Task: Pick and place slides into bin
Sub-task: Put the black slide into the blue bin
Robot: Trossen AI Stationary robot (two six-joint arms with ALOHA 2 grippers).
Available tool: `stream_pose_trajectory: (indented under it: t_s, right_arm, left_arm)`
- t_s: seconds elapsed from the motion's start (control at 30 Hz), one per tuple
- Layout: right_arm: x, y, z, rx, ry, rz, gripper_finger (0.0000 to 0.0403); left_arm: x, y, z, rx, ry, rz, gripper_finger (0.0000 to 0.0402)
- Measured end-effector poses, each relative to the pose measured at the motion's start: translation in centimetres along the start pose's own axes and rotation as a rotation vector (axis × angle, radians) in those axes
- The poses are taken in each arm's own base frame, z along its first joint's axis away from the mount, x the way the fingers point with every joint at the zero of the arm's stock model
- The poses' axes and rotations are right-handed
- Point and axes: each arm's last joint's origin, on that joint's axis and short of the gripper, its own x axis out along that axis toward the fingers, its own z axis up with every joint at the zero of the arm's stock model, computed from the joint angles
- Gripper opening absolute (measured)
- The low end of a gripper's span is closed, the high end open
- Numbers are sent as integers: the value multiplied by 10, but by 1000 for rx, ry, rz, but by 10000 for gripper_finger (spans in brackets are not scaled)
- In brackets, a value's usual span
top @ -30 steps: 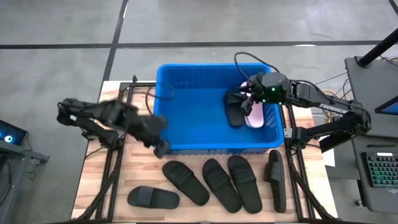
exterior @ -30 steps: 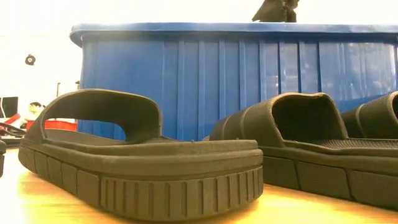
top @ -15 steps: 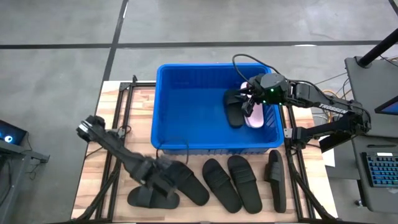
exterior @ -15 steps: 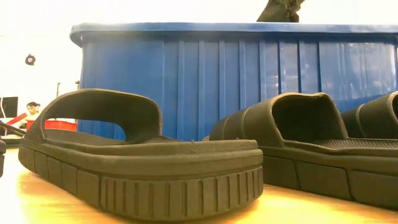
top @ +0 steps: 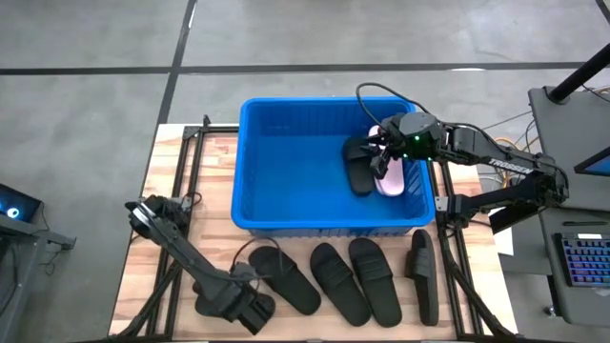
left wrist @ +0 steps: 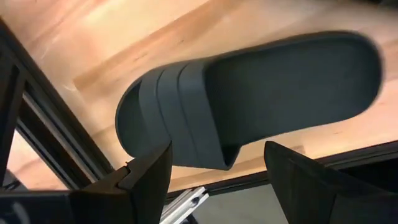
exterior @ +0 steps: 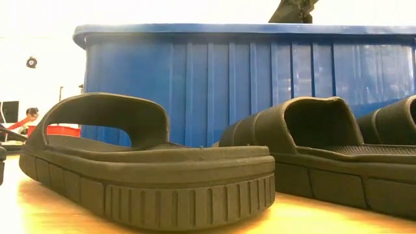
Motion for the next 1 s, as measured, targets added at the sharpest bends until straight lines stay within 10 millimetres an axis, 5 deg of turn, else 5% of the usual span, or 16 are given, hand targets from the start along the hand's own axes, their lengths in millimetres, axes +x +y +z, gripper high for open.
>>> stream_pose_trajectory:
  t_s: [0.7, 1.0]
  right_arm:
    - [0, 0, 0, -10, 1, 7, 114]
    - [0, 0, 0, -25, 1, 7, 114]
  left_arm:
    - [66, -23, -5, -71, 15, 253, 235]
    - [59, -14, -5, -13, 0, 309, 152]
